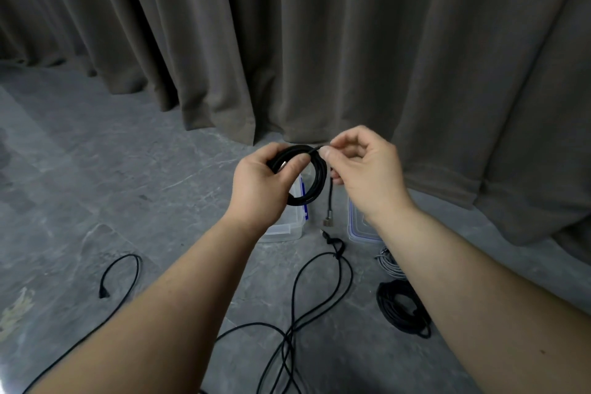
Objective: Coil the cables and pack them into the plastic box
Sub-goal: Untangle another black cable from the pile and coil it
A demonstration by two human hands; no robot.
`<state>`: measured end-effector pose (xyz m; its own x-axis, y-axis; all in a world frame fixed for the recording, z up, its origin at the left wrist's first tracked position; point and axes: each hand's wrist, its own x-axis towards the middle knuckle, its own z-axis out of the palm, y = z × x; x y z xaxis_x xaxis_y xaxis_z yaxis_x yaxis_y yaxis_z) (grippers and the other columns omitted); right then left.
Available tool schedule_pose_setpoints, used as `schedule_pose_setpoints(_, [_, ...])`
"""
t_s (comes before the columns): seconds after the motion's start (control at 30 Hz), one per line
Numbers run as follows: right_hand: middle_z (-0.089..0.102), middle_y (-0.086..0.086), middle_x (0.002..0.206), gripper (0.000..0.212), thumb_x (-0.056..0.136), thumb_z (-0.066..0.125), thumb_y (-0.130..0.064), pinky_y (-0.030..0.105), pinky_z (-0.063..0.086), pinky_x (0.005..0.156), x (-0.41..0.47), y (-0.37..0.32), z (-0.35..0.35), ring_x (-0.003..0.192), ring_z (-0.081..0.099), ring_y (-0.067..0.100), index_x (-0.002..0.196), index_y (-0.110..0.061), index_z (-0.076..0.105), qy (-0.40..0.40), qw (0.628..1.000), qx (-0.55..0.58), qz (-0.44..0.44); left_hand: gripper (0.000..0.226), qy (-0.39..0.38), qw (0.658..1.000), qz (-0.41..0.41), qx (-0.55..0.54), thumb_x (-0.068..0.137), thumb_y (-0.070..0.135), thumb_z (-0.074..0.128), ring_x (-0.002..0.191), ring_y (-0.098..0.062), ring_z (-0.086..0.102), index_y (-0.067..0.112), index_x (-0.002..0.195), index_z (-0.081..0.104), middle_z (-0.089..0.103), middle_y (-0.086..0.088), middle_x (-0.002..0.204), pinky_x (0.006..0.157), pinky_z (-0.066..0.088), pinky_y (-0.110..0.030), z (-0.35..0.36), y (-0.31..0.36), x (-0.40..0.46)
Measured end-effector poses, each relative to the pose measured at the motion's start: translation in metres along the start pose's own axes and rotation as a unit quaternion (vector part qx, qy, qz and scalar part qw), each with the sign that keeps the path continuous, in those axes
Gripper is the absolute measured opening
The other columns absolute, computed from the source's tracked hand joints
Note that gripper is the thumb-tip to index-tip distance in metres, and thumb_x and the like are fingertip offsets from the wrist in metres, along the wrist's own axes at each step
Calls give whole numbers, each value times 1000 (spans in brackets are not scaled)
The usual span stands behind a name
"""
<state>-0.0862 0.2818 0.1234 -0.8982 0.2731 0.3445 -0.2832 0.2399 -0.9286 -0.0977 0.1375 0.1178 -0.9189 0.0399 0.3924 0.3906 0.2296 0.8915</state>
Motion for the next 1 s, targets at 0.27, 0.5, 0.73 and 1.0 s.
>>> schedule_pose_setpoints(0.27, [70,-3,84,21,85,67,-1,21,54,75,-6,-2,10,77,68,6,94,-20,63,-97,989,107,34,12,79,993,-36,-76,92,20,65,60,1,55,25,82,67,63,17,61,63,45,-20,9,3,1])
schedule_pose_setpoints(0.5, [69,-1,77,26,87,61,6,18,52,64,0,-3,-4,65,69,8,87,-19,64,-93,991,90,33,12,-10,999,-47,-19,91,19,66,56,-4,58,19,79,67,62,7,64,61,50,-23,4,-1,2])
schedule_pose_setpoints(0.73, [69,-2,71,29,86,60,10,16,50,60,4,-1,-12,61,67,10,87,-18,66,-166,983,70,39,26,-116,993,-23,-20,91,6,64,77,-10,69,24,110,65,72,1,93,79,55,-21,-4,5,6])
schedule_pose_setpoints(1.0, [68,1,81,23,84,66,4,16,49,57,4,0,-13,61,64,1,94,-14,55,-157,973,112,125,11,13,977,-133,-164,94,2,58,63,-10,67,8,90,67,70,0,64,61,55,-21,-2,-2,8])
